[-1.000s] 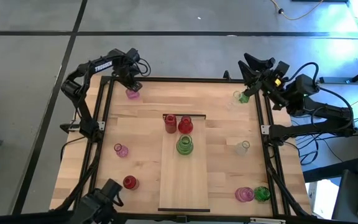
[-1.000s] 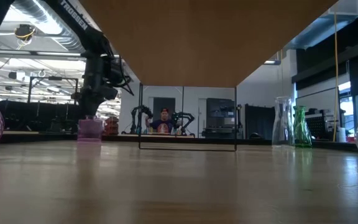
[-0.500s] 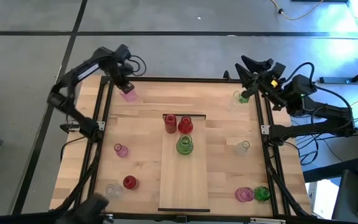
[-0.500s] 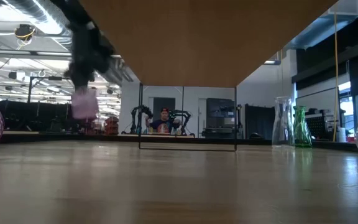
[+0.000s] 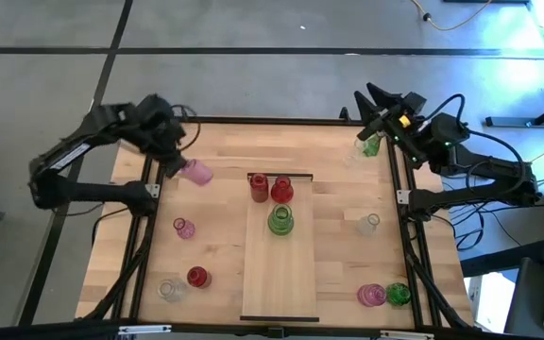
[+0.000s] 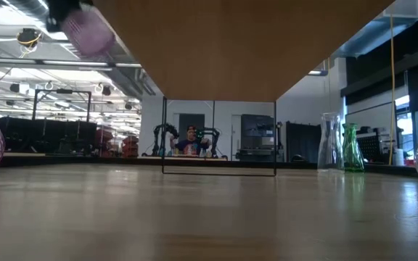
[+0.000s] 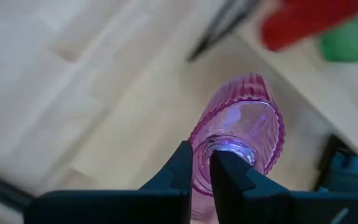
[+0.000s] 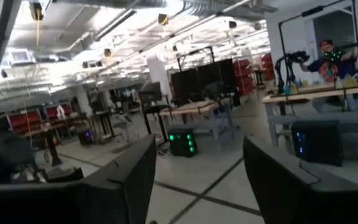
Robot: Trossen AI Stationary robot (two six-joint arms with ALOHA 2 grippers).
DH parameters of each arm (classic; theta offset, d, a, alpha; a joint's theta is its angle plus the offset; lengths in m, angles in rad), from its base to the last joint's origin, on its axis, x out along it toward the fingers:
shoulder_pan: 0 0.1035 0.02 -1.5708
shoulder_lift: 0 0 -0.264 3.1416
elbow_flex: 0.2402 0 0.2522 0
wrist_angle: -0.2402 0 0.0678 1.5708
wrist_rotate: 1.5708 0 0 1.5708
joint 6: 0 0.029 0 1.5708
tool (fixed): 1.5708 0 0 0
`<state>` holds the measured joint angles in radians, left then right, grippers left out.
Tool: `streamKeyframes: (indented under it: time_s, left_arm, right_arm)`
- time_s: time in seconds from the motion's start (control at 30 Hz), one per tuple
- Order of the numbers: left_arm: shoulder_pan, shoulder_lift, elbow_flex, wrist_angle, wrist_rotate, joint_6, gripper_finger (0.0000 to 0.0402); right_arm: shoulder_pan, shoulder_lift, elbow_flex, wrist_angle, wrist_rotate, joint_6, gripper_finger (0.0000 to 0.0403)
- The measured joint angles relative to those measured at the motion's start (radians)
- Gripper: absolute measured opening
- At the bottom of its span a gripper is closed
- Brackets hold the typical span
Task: Sort vases onto shelf
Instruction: Put the top left pink vase on the shelf
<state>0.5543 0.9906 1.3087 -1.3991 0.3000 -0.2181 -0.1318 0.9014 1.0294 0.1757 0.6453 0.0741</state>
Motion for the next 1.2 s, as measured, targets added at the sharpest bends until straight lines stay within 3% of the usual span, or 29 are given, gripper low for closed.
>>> streamKeyframes:
  time_s: [0.27, 0.43, 0.53, 0.73, 1.2]
  left_arm:
    - [-0.418, -0.034, 0.0, 0.115, -0.08, -0.291, 0.0024]
    - [-0.648, 0.051, 0.006, 0.335, -0.171, -0.44, 0.0024]
    - [-0.736, 0.154, 0.071, 0.351, -0.216, -0.482, 0.0024]
    - [-0.831, 0.401, 0.299, 0.235, -0.257, -0.455, 0.0024]
    - [-0.854, 0.93, 0.893, -0.166, -0.338, -0.348, 0.0024]
  right_arm:
    - [0.0, 0.03, 0.0, -0.025, -0.008, 0.137, 0.0223]
    - [0.0, 0.029, 0.0, -0.09, -0.036, 0.16, 0.0223]
    - [0.0, 0.018, 0.0, -0.106, -0.069, 0.165, 0.0223]
    - [0.0, -0.03, 0.0, -0.177, -0.097, 0.155, 0.0223]
    - [0.0, -0.148, 0.0, -0.386, -0.136, 0.154, 0.0223]
